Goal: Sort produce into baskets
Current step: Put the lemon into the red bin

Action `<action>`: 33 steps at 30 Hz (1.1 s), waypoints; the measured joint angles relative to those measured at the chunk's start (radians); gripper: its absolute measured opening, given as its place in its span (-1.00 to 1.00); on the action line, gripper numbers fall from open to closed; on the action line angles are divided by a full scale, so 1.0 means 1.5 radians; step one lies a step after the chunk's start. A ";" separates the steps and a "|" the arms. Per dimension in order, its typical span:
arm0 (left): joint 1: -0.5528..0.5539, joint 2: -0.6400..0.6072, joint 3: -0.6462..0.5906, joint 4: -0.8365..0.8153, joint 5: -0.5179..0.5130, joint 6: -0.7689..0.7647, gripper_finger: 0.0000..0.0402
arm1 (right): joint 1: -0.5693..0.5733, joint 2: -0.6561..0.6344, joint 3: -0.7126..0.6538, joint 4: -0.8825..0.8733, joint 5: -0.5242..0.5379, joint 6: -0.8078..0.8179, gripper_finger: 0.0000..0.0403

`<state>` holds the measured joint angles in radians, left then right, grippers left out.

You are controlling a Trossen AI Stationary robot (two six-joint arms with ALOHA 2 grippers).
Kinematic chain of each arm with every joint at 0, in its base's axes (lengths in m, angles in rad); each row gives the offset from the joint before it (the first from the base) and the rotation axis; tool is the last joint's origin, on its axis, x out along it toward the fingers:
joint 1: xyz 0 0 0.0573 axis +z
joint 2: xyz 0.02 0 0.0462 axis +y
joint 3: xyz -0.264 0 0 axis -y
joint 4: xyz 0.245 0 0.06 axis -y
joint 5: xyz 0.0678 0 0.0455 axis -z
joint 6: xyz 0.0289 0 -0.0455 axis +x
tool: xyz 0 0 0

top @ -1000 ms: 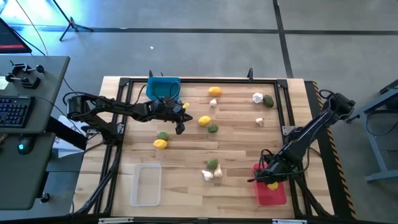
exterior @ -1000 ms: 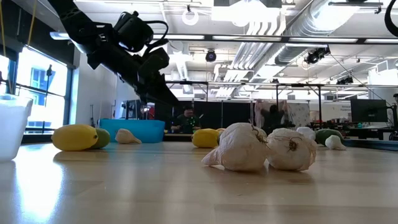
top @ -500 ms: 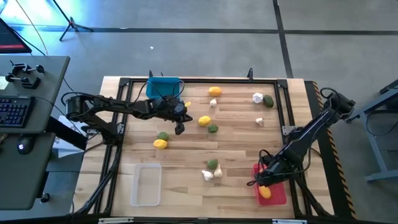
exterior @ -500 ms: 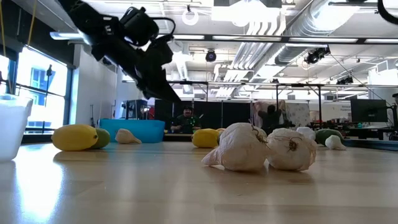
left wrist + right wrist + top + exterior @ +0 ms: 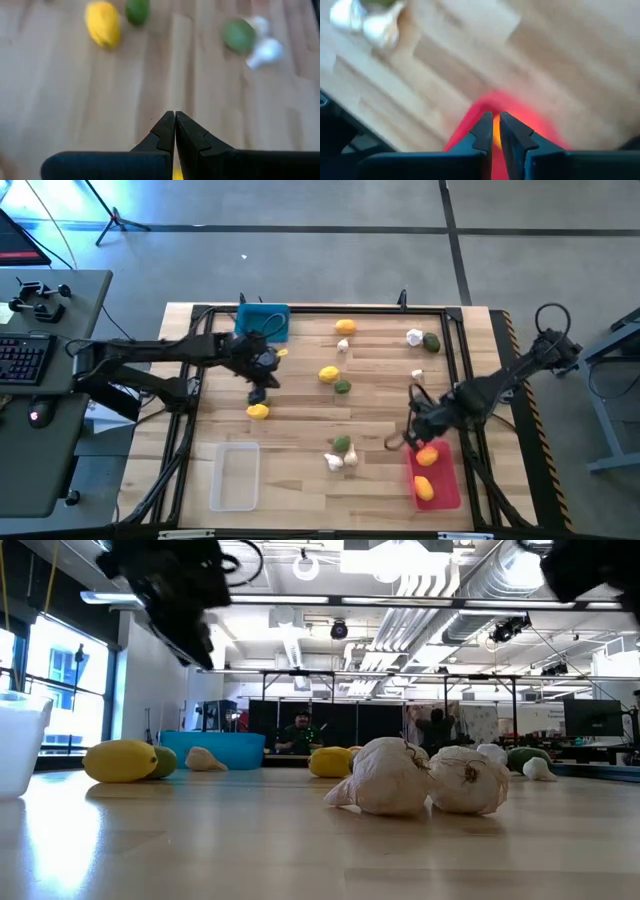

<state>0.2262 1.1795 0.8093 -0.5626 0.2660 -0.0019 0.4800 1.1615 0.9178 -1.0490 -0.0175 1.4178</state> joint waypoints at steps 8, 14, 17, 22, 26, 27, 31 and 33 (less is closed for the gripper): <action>-0.124 -0.121 0.000 -0.216 -0.071 -0.105 -0.97 | -0.182 -0.006 -0.016 0.026 0.000 -0.286 -0.99; -0.206 -0.130 -0.005 -0.275 -0.092 -0.167 -0.75 | -0.266 -0.006 -0.016 0.066 -0.012 -0.395 -0.98; -0.229 -0.119 -0.023 -0.268 -0.100 -0.194 -0.54 | -0.293 -0.006 -0.016 0.075 -0.014 -0.429 -1.00; -0.235 -0.086 -0.065 -0.262 -0.132 -0.243 -0.16 | -0.320 -0.006 -0.016 0.077 -0.022 -0.465 -1.00; -0.234 -0.071 -0.099 -0.186 -0.155 -0.242 0.08 | -0.331 -0.006 -0.016 0.083 -0.024 -0.480 -1.00; -0.234 -0.068 -0.106 -0.163 -0.157 -0.242 0.12 | -0.333 -0.006 -0.016 0.085 -0.024 -0.482 -1.00; -0.234 -0.051 -0.126 -0.108 -0.171 -0.238 0.19 | -0.334 -0.006 -0.016 0.085 -0.025 -0.485 -1.00; -0.234 -0.036 -0.132 -0.110 -0.180 -0.231 0.20 | -0.333 -0.006 -0.016 0.084 -0.026 -0.485 -1.00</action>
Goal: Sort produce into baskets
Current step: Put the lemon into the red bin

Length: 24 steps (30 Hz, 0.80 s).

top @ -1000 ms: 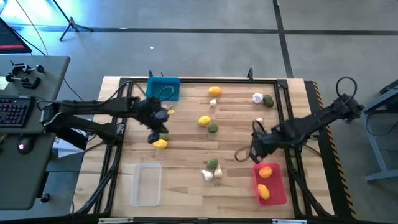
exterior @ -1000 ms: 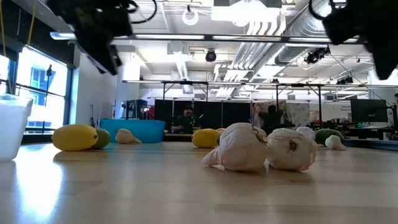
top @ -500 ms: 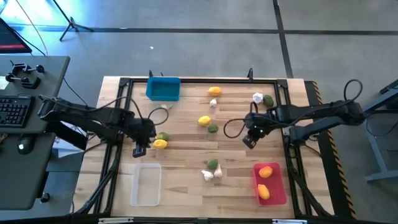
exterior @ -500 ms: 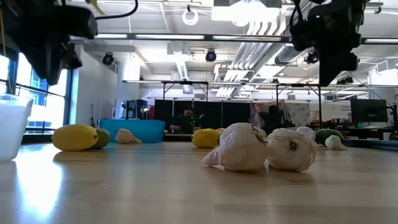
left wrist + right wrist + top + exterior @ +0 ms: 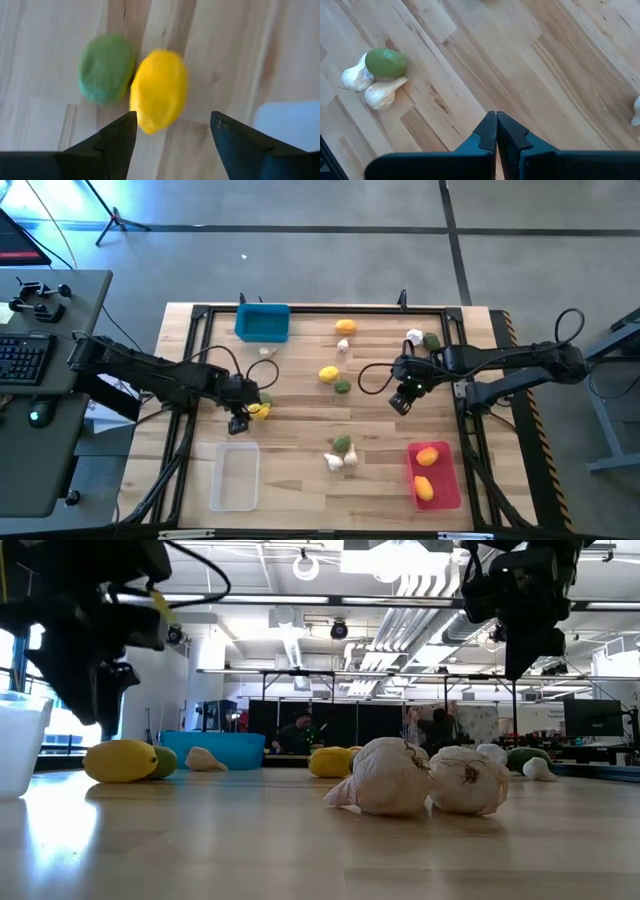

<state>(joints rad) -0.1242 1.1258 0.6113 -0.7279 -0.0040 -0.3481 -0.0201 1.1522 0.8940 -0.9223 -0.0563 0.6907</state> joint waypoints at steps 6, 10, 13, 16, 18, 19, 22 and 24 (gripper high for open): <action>0.000 0.044 -0.008 0.022 -0.037 0.021 0.20 | 0.000 0.000 0.000 0.000 0.000 -0.002 -1.00; 0.000 0.072 -0.007 0.062 -0.028 0.042 0.20 | 0.000 0.000 0.000 0.000 0.000 -0.002 -1.00; 0.000 0.102 -0.007 0.065 -0.025 0.059 0.20 | 0.000 0.000 0.000 0.000 0.002 -0.007 -1.00; 0.000 0.136 -0.007 0.065 -0.025 0.060 0.20 | 0.000 0.000 0.000 0.000 0.010 -0.012 -1.00; 0.000 0.153 -0.007 0.065 -0.025 0.060 0.19 | 0.000 0.000 0.000 0.000 0.015 -0.012 -1.00; 0.000 0.159 -0.007 0.066 -0.025 0.060 0.17 | 0.000 0.000 0.000 0.000 0.015 -0.012 -1.00; 0.000 0.162 -0.007 0.067 -0.020 0.059 0.06 | 0.000 0.000 0.000 0.000 0.015 -0.012 -1.00; 0.000 0.155 -0.007 0.066 -0.014 0.059 -0.07 | 0.000 0.000 0.000 0.000 0.015 -0.018 -1.00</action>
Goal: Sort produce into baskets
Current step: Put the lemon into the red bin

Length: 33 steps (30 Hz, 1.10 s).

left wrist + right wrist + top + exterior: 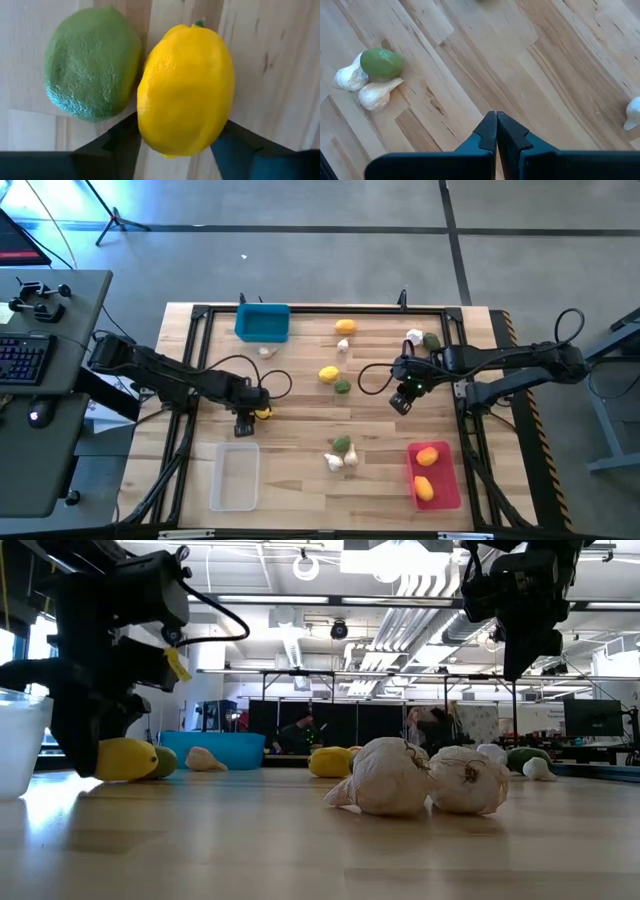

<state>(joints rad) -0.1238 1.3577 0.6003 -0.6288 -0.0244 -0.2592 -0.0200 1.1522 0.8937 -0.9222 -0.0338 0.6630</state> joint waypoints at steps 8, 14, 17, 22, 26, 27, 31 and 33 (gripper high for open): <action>0.003 -0.056 0.004 -0.001 0.051 -0.016 -0.54 | 0.000 0.000 0.000 0.000 0.000 -0.029 -1.00; 0.027 -0.133 0.004 -0.001 0.080 -0.051 -0.54 | 0.000 0.000 0.000 0.000 0.000 -0.047 -1.00; 0.045 -0.174 0.004 0.001 0.106 -0.070 -0.54 | 0.000 0.000 0.000 0.000 0.000 -0.059 -1.00; 0.078 -0.226 0.004 0.038 0.149 -0.089 -0.54 | 0.000 0.000 0.000 0.018 0.000 -0.072 -1.00; 0.112 -0.236 0.004 0.101 0.153 -0.106 -0.54 | -0.005 0.000 0.000 0.056 0.000 -0.097 -1.00; 0.121 -0.236 0.004 0.116 0.153 -0.108 -0.54 | -0.009 0.000 0.000 0.063 0.000 -0.099 -1.00; 0.158 -0.231 0.004 0.180 0.154 -0.117 -0.54 | -0.031 0.000 0.000 0.085 0.000 -0.117 -1.00; 0.176 -0.231 0.004 0.216 0.154 -0.118 -0.54 | -0.044 0.000 0.000 0.099 0.000 -0.128 -1.00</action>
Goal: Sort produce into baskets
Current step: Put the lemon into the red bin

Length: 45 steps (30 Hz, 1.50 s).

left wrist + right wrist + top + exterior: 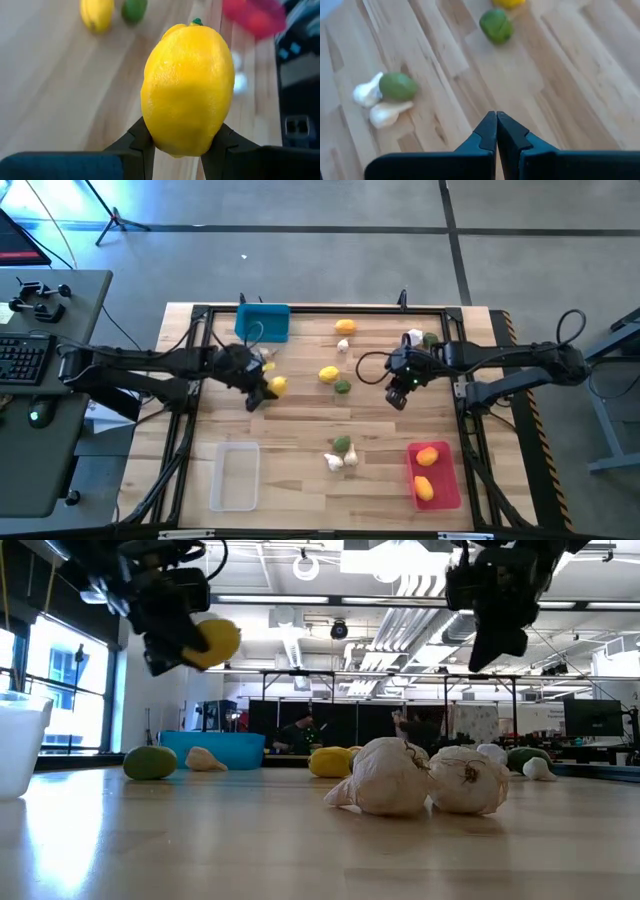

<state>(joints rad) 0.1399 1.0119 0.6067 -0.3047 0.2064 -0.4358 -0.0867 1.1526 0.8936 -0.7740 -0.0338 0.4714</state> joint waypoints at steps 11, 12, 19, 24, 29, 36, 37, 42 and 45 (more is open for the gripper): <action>0.069 0.016 0.000 0.210 0.028 -0.055 -0.54 | -0.052 0.000 0.000 0.184 -0.008 -0.028 -1.00; 0.070 0.020 0.000 0.228 0.032 -0.064 -0.54 | -0.055 0.000 0.000 0.201 -0.008 -0.024 -1.00; 0.087 0.062 0.000 0.369 0.034 -0.104 -0.54 | -0.073 0.000 0.000 0.308 0.001 -0.018 -1.00; 0.096 0.109 0.000 0.481 0.032 -0.128 -0.54 | -0.074 0.000 0.000 0.397 0.005 -0.016 -0.95; 0.103 0.163 0.022 0.552 0.031 -0.148 -0.54 | -0.074 0.000 0.000 0.494 0.005 0.001 -0.73; 0.102 0.254 0.154 0.551 0.056 -0.084 -0.54 | -0.073 0.000 0.000 0.626 -0.008 0.002 -0.28; 0.104 0.269 0.175 0.550 0.069 -0.075 -0.54 | -0.073 0.000 0.000 0.639 -0.011 0.008 -0.22; 0.109 0.342 0.271 0.548 0.152 -0.052 -0.54 | -0.073 0.000 0.000 0.661 -0.013 0.065 0.06; 0.111 0.374 0.313 0.550 0.205 -0.051 -0.54 | -0.073 0.000 0.000 0.670 -0.016 0.070 0.19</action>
<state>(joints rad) 0.3066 1.5730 1.0768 0.5200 0.5140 -0.5119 -0.1962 1.1525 0.8936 0.2310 -0.0571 0.5762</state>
